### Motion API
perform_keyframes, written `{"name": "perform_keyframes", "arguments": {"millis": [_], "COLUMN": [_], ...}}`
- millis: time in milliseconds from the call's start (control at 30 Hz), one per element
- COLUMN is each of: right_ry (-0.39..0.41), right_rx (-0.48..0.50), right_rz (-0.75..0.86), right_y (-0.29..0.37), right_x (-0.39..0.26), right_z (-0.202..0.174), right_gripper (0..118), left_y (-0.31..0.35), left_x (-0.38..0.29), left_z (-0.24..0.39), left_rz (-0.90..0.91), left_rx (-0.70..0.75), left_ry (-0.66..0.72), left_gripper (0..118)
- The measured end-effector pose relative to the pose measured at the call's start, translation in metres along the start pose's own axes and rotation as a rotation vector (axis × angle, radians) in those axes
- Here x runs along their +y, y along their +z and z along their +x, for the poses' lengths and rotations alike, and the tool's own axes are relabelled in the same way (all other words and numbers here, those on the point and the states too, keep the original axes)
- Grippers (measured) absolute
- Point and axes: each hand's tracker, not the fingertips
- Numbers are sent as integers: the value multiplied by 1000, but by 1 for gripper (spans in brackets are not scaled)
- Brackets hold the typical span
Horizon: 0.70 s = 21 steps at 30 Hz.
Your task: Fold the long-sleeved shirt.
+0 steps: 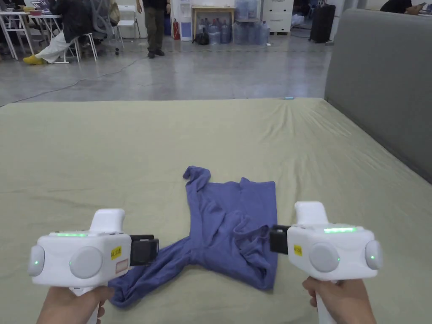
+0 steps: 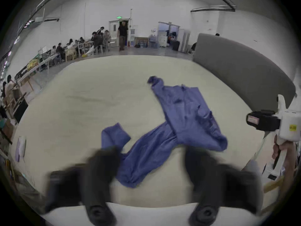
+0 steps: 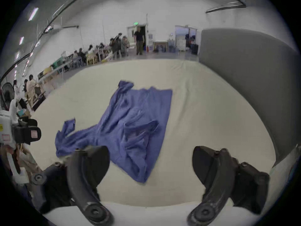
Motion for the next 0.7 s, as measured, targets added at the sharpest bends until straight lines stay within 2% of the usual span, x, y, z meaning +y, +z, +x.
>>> {"name": "perform_keyframes", "arguments": {"millis": [33, 167, 200, 300, 333, 367, 400, 433, 567, 633, 667, 700], "right_ry": [-6, -10, -11, -27, -43, -53, -60, -66, -90, -76, -76, -77], "right_rx": [14, 38, 33, 30, 36, 39, 38, 39, 35, 15, 8, 1], "right_rz": [-10, -59, -55, -56, -58, -62, -67, -71, -88, -66, -69, -71], "right_y": [-3, -11, -10, -16, -20, -22, -26, -31, -47, -31, -30, -29], "right_x": [2, 13, -3, -5, -6, -6, -6, -6, -8, -11, -13, -15], "right_z": [3, 24, 10, 18, 24, 27, 30, 35, 54, 44, 44, 44], "right_gripper": [0, 0, 0, 0, 0, 0, 0, 0, 0, 0, 0, 0], "left_y": [-1, -32, -41, -78, -91, -104, -120, -134, -188, -210, -216, -220], "left_x": [1, 0, 1, 6, 10, 15, 26, 28, 36, 36, 35, 35], "left_z": [7, 33, 39, 49, 55, 61, 63, 67, 82, 82, 82, 82], "left_rz": [-1, -61, -76, -145, -158, -183, -87, -93, -174, -216, -232, -237], "left_rx": [-29, -75, -90, -146, -156, -149, -65, -56, -4, 3, 18, 24], "left_ry": [-11, -27, -33, 17, 18, 18, -73, -73, -72, -34, -1, 27], "left_gripper": [0, 0, 0, 0, 21, 62, 88, 91, 91, 85, 74, 48]}}
